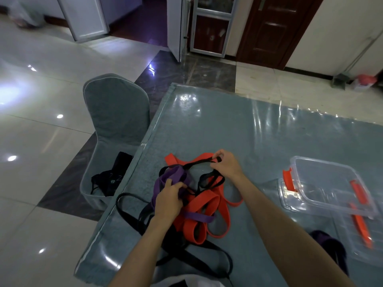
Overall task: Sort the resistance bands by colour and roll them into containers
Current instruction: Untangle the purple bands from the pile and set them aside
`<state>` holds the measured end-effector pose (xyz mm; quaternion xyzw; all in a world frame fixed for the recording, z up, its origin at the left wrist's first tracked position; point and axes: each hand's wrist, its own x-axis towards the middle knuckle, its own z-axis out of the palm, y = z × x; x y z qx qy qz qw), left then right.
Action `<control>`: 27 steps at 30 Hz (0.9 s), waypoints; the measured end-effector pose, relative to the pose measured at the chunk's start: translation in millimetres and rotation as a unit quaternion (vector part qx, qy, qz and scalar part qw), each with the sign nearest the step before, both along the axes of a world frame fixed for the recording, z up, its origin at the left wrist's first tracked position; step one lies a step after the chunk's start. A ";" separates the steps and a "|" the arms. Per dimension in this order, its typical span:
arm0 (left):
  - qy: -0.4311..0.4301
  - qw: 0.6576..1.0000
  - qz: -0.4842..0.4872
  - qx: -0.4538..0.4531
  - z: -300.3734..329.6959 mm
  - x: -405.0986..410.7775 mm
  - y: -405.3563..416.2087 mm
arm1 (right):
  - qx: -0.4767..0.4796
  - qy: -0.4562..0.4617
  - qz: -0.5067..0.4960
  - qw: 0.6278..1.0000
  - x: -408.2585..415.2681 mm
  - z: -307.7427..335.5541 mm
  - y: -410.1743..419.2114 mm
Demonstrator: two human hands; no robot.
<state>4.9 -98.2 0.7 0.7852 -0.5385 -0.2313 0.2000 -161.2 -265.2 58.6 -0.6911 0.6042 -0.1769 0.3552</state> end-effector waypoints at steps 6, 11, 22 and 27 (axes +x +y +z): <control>0.053 0.995 0.034 -0.072 8.1 9.7 -7.9 | -0.120 0.016 0.066 0.990 1.6 5.1 -11.3; 0.128 0.977 0.035 -0.165 25.8 19.9 -12.2 | -0.134 0.028 0.091 0.986 -6.1 -2.2 -17.8; 0.249 0.926 0.104 -0.264 57.0 20.1 -26.7 | -0.207 0.104 0.015 0.973 -43.3 -52.3 35.9; 0.275 0.917 0.120 -0.263 55.1 18.6 -23.4 | 0.021 0.036 0.222 0.974 -39.0 -86.2 87.4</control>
